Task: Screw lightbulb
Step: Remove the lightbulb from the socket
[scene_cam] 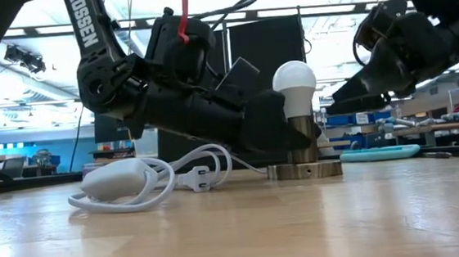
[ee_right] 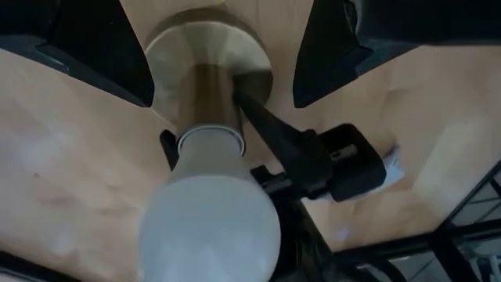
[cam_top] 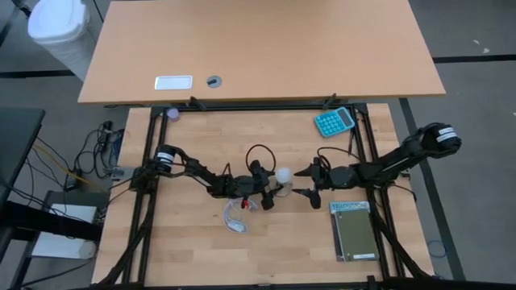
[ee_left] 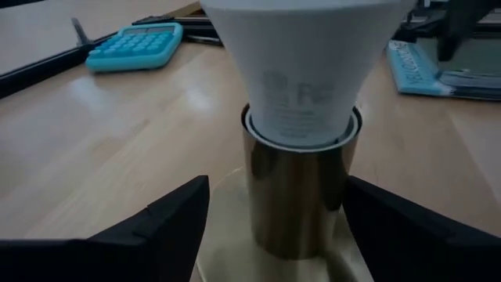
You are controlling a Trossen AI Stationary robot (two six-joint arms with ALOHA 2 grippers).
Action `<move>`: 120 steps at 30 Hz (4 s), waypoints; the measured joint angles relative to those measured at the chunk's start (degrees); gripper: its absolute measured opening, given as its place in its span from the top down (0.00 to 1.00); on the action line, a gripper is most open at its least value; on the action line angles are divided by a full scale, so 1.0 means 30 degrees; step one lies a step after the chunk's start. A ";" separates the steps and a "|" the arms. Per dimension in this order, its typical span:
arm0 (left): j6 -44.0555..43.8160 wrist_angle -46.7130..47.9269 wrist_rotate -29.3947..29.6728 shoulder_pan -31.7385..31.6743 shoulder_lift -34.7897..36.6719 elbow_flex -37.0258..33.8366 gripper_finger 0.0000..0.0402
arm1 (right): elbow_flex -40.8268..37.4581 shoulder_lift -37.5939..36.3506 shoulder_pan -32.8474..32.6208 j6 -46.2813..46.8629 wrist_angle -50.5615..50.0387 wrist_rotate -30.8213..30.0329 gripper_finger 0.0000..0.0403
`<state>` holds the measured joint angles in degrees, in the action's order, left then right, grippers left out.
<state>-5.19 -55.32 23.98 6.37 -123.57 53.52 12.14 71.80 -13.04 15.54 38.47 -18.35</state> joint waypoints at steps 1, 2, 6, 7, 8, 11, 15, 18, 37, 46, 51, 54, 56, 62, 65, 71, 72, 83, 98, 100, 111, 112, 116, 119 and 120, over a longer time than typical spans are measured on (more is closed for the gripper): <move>-0.0017 0.0029 0.0054 -0.0007 0.0000 0.0000 0.27 | 0.0000 0.0253 0.0000 0.0048 0.0195 -0.0007 0.24; -0.0097 0.0035 0.0060 0.0000 0.0000 0.0000 0.27 | 0.0000 0.0467 0.0000 0.0036 0.0444 -0.0007 0.24; -0.0841 0.0136 0.0077 -0.0007 0.0000 -0.0008 0.27 | 0.0000 0.1550 0.0000 -0.0054 0.2470 -0.0064 0.24; -0.0898 0.0157 0.0070 0.0000 0.0000 -0.0015 0.27 | 0.0000 0.1873 0.0000 -0.0047 0.3010 -0.0235 0.24; -0.0960 0.0157 0.0070 0.0000 0.0000 -0.0015 0.27 | 0.0000 0.2274 -0.0007 -0.0042 0.3599 -0.0474 0.24; -0.0991 0.0259 0.0062 0.0000 0.0007 -0.0015 0.27 | 0.0000 0.3493 -0.0073 0.0312 0.4751 -0.1015 0.24; -0.0911 0.0295 -0.0397 0.0000 0.0007 -0.0015 0.27 | 0.0007 0.5152 -0.0490 0.1112 0.6498 -0.1200 0.24; -0.0891 0.0307 -0.0455 -0.0036 0.0007 -0.0015 0.27 | 0.0007 0.6023 -0.0690 0.1156 0.7704 -0.2345 0.24; -0.0788 0.0434 0.0612 -0.0379 0.0015 -0.0018 0.27 | 0.3169 0.9670 -0.2463 0.1143 0.8356 -1.0016 0.24; 0.0222 0.0852 -0.0294 -0.0379 0.0029 -0.0022 0.27 | 0.3403 1.0338 -0.2598 0.1320 0.8857 -1.0531 0.24; 0.1265 0.0544 -0.0593 -0.0436 0.0029 -0.0022 0.27 | 0.3402 1.0185 -0.3021 0.1059 0.8812 -1.0922 0.24; 0.1867 0.0521 -0.0944 -0.0776 0.0029 -0.0022 0.27 | 0.3336 1.0186 -0.3045 0.0862 0.8719 -1.1328 0.24; 0.2244 0.0261 -0.1834 -0.1221 -0.0007 -0.0012 0.27 | 0.3186 1.0182 -0.3038 0.0791 0.8725 -1.1438 0.24; 0.2110 0.0056 -0.4273 -0.2259 -0.0510 0.0073 0.27 | 0.2863 1.0189 -0.2892 0.1081 0.8784 -1.1584 0.24; 0.2601 -0.0353 -0.4373 -0.2228 -0.0510 0.0077 0.29 | 0.2863 1.0188 -0.2878 0.1235 0.8812 -1.1576 0.24; 0.2714 -0.0412 -0.4324 -0.2251 -0.0510 0.0073 0.38 | 0.2863 1.0182 -0.2863 0.1262 0.8950 -1.1504 0.24; 0.2703 -0.0418 -0.4309 -0.2251 -0.0510 0.0073 0.40 | 0.2863 1.0182 -0.2863 0.1306 0.8965 -1.1440 0.24; 0.2264 -0.0463 -0.4309 -0.2237 -0.0510 0.0080 0.52 | 0.3599 1.0274 -0.2994 0.1613 0.9070 -1.1556 0.24; 0.1989 -0.0240 -0.4293 -0.2237 -0.0510 0.0095 0.52 | 0.4911 1.0430 -0.2364 0.1454 0.6547 -1.3576 0.24; 0.1989 -0.0237 -0.4287 -0.2237 -0.0510 0.0095 0.52 | 0.4918 1.0536 -0.2321 0.1447 0.6621 -1.3614 0.24; 0.2076 -0.0220 -0.4268 -0.2229 -0.0510 0.0095 0.52 | 0.5816 1.5511 -0.3262 -0.2442 1.5154 -1.5606 0.24; 0.2076 -0.0208 -0.4265 -0.2229 -0.0510 0.0095 0.52 | 0.6036 1.5733 -0.3207 -0.2519 1.5160 -1.5679 0.24; 0.2084 -0.0201 -0.4226 -0.2229 -0.0510 0.0095 0.52 | 0.6951 1.6235 -0.3089 -0.2790 1.5167 -1.6758 0.24; 0.2057 -0.0193 -0.4096 -0.2215 -0.0510 0.0095 0.52 | 0.7341 1.6331 -0.3104 -0.3497 1.5245 -1.7789 0.24; 0.2025 -0.0193 -0.4077 -0.2215 -0.0510 0.0095 0.52 | 0.7429 1.6331 -0.3111 -0.3544 1.5225 -1.7806 0.24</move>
<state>0.89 -55.90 11.75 -0.27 -125.10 53.80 34.43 120.79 -22.37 4.91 84.14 -71.77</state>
